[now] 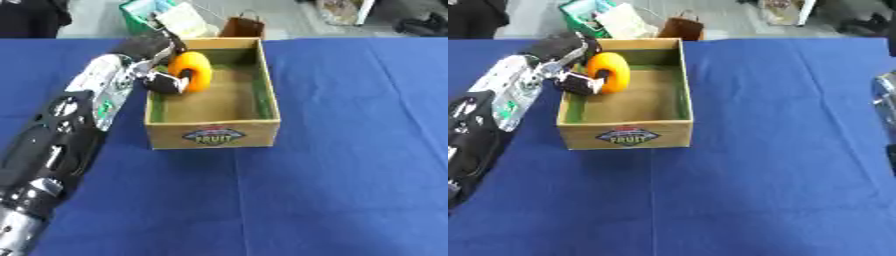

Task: Pick up objects on the table and place them in the box.

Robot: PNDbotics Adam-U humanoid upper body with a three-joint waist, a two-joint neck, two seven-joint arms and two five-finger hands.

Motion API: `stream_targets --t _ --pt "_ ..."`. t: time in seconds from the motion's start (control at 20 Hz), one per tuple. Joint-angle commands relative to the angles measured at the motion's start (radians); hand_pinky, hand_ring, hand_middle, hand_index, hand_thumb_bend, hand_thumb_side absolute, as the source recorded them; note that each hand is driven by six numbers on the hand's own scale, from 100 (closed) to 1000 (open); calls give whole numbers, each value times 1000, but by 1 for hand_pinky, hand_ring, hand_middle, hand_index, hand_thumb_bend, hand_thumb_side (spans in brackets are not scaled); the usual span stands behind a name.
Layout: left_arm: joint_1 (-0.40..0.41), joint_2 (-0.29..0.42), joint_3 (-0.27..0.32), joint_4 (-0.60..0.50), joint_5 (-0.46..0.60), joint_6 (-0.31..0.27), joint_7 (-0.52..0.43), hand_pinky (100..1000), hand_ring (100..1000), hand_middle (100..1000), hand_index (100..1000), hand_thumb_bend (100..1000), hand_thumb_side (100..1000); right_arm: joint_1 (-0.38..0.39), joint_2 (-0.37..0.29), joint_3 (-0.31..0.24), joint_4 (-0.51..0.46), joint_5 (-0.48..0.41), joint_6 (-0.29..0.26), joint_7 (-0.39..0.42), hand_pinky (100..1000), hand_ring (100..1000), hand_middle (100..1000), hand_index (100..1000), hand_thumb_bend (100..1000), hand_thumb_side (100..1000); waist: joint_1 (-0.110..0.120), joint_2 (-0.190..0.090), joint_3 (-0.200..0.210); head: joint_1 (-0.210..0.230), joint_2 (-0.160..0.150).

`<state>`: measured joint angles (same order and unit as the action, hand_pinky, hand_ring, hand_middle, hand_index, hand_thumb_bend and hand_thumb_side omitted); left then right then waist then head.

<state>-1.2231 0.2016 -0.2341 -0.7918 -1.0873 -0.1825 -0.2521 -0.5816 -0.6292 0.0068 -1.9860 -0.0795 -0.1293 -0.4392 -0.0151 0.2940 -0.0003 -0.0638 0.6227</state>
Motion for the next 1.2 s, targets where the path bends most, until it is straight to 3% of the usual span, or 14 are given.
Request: stream_targets --t 0.05,0.1,0.2,0.25,0.3,0.45,0.5,0.65,0.95,1.15,1.2 --pt "-12 -10 1 38 -49 -23 -46 612 636 700 747 100 171 -18 -16 -4 -14 -7 0 5 815 789 748 832 100 1000 0 -11 -4 4 -7" --pt "-15 -10 1 43 -65 -28 -62 623 647 711 762 100 156 -19 -15 -3 -14 -8 1 7 815 789 748 832 100 1000 1 -10 -5 5 -7" --pt "-20 -13 5 45 -97 -41 -93 669 696 756 806 100 250 -21 -14 -1 -14 -9 2 9 815 789 748 832 100 1000 3 -8 -7 5 -6" --pt "-22 -14 7 43 -112 -49 -109 669 696 756 806 100 250 -21 -13 -1 -14 -9 2 10 815 789 748 832 100 1000 3 -7 -7 5 -6" --pt "-25 -14 9 37 -127 -57 -124 731 751 789 841 294 410 -21 -13 -1 -14 -9 3 11 815 789 748 832 100 1000 4 -7 -8 5 -5" --pt "-29 -14 17 12 -171 -81 -153 760 780 814 868 452 548 -20 -12 -1 -14 -10 4 12 816 789 748 832 100 1000 4 -6 -7 5 -4" --pt "-30 -15 21 4 -184 -88 -155 770 791 828 889 575 644 -20 -12 -1 -14 -10 4 12 816 790 748 832 100 1000 4 -7 -7 6 -3" --pt "-29 -19 32 -18 -205 -103 -138 769 791 828 916 700 743 -18 -11 -1 -14 -11 5 13 816 789 748 832 100 1000 5 -7 -8 7 -3" --pt "-30 -18 45 -61 -187 -86 -34 758 784 813 920 712 785 -15 -11 0 -14 -11 6 16 817 790 748 832 100 1000 4 -10 -10 11 -4" --pt "-32 -11 52 -124 -135 -65 50 735 762 764 880 540 769 -13 -13 0 -14 -12 5 16 817 790 749 832 100 1000 4 -14 -8 10 3" --pt "-33 -7 53 -147 -114 -57 71 724 751 745 868 461 752 -12 -13 -1 -14 -12 4 16 817 790 749 832 100 1000 4 -15 -8 9 5"
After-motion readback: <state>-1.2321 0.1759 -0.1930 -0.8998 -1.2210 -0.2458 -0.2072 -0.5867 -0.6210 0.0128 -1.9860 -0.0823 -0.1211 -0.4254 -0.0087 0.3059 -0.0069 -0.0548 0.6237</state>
